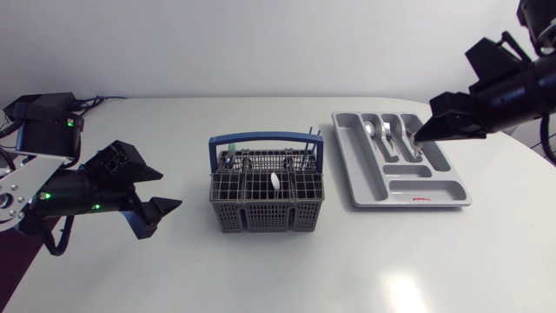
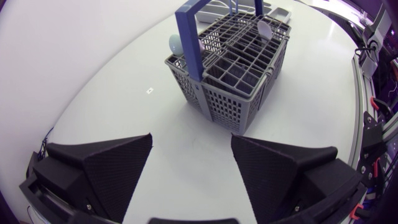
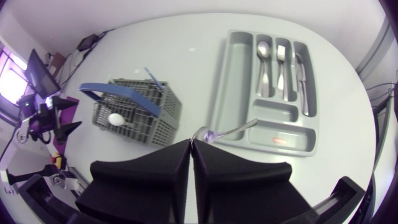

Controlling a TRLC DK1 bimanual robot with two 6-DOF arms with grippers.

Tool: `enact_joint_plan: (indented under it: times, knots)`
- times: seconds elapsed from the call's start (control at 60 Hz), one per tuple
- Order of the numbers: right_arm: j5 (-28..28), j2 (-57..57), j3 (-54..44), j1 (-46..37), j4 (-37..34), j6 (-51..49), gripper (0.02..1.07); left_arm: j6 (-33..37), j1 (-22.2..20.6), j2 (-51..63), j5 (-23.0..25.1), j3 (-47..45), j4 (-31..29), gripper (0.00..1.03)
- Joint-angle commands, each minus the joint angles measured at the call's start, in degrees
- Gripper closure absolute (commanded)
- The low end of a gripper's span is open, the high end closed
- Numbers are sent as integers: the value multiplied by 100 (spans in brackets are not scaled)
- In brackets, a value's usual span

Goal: Unload the cutlery basket into the drawer organizer.

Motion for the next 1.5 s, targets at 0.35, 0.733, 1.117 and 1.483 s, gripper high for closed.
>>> enact_joint_plan:
  times: [0.35,0.733,1.117,1.483]
  knots:
    - [1070,1465,-1154,-800,1828,-339,98,-55,-69,32,-9,135,-116,11]
    - [1316,2318,-1426,-782,2575,-57,96,-29,-69,23,-9,82,-107,11]
    - [1316,2617,-1329,-923,2839,4,38,-55,-122,23,-9,82,-107,11]
    - [938,349,-1909,-88,2804,-303,20,-29,-122,-100,-18,-15,-143,11]
